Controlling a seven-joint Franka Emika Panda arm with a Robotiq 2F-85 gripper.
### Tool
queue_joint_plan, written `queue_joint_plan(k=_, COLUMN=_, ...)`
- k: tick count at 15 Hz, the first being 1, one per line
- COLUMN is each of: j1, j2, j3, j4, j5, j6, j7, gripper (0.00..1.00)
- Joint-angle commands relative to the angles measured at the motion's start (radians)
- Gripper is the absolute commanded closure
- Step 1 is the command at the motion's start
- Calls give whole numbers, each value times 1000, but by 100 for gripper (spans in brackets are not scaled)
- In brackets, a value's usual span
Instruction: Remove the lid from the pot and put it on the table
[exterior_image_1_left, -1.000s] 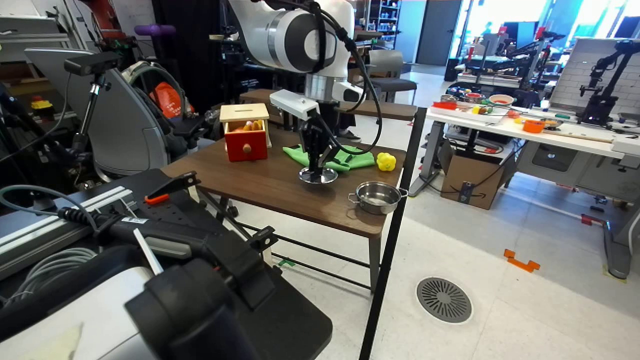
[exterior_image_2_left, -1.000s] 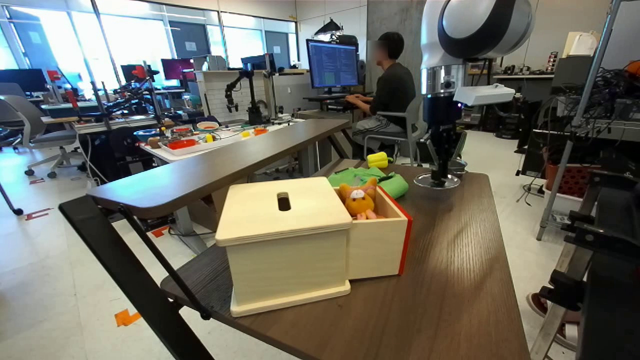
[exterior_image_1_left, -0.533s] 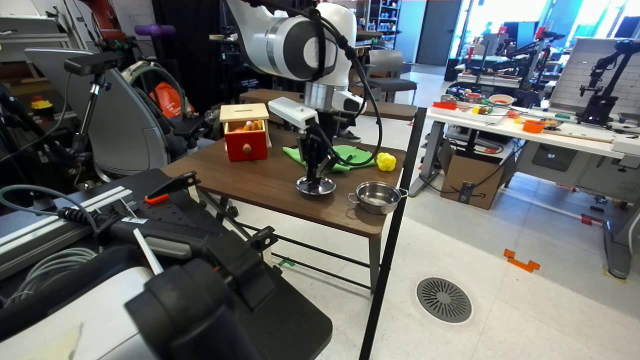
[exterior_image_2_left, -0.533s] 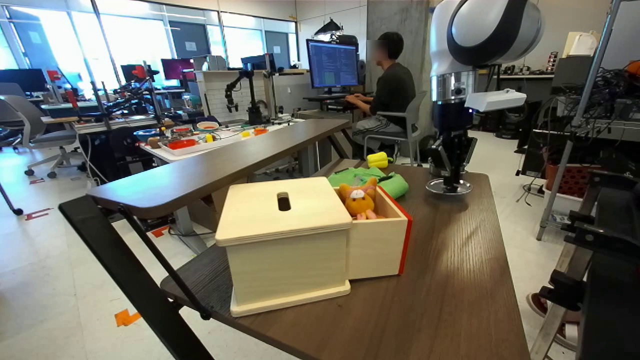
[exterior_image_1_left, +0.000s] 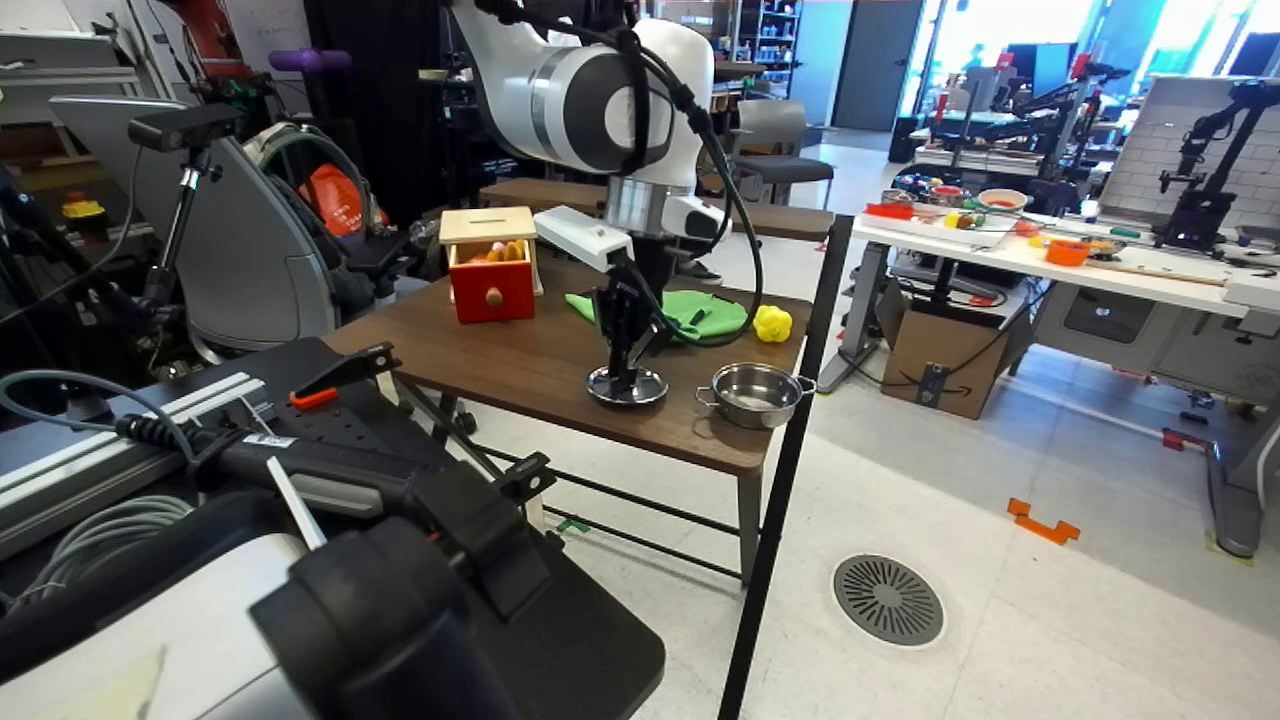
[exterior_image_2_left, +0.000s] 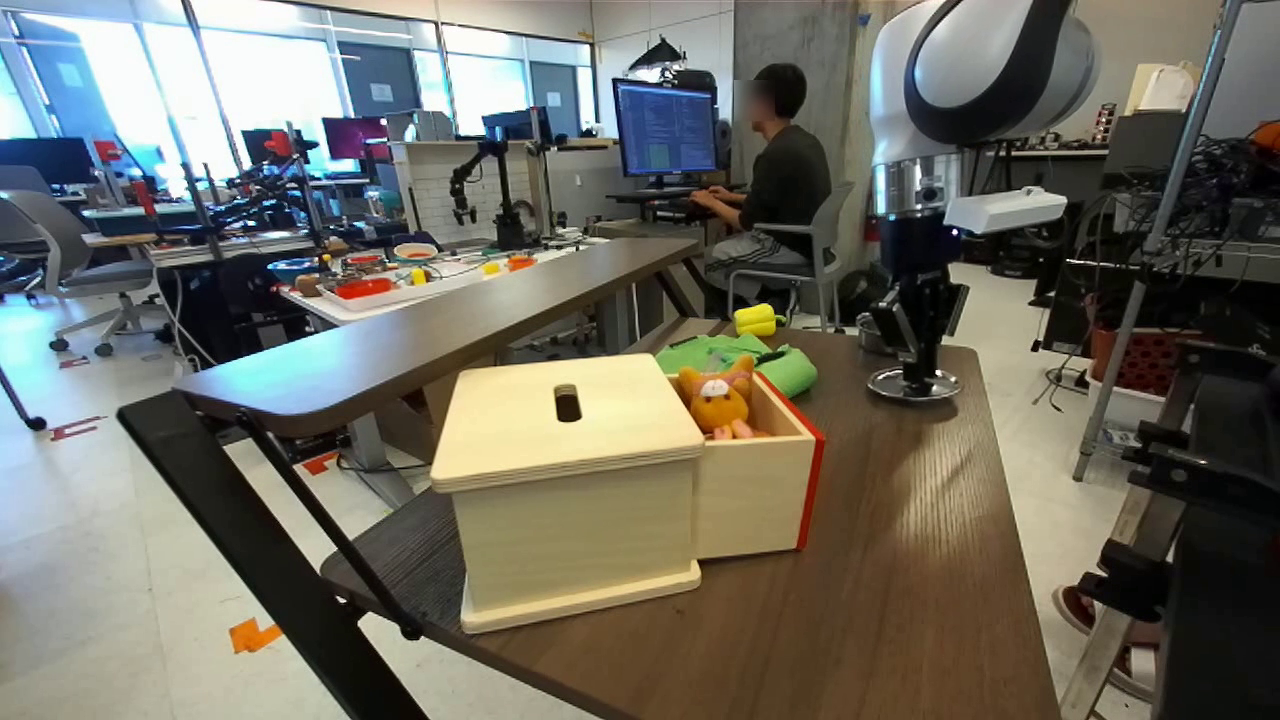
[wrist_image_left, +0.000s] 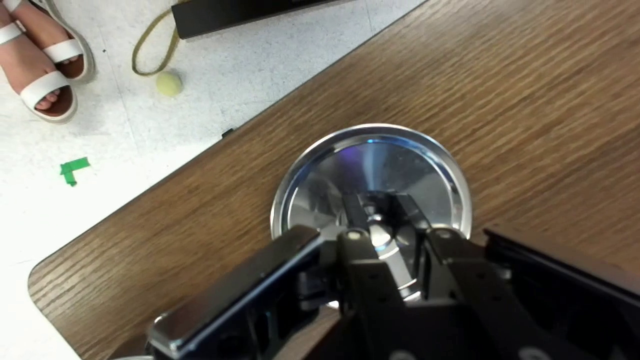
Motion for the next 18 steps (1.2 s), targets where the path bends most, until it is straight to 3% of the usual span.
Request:
queue_joint_plan(k=1, j1=1, j2=6, j3=-7, j4=-15, j5=-21, j6=13, j7=-14, gripper=95)
queue_joint_plan(k=3, j1=1, j2=12, j3=-8, j4=-17, j5=-22, j6=11, j7=-16, gripper=95)
queue_joint_plan(k=4, j1=0, j2=15, j3=-8, j4=-16, j5=-22, j6=10, j7=-17, gripper=78)
queue_joint_plan(k=5, j1=1, j2=16, j3=-8, j4=-15, j5=-22, j6=5, j7=-16, gripper=54)
queue_joint_plan(k=8, j1=-3, j2=10, j3=-6, j4=-16, j5=-17, j6=1, j7=-19, gripper=44)
queue_joint_plan(k=13, j1=-33, j2=-82, j3=25, j4=-53, j5=22, j6=9, j7=-49, gripper=5)
queue_joint_plan(k=16, j1=-50, j2=-149, j3=46, j4=-85, j5=37, j6=20, j7=-80, gripper=0)
queue_joint_plan(k=17, j1=-25, j2=-78, j3=21, j4=-19, j5=8, j6=-3, j7=-39, gripper=1)
queue_joint_plan(k=18, j1=-29, j2=-103, j3=25, j4=-31, j5=9, j6=-3, j7=-46, gripper=0)
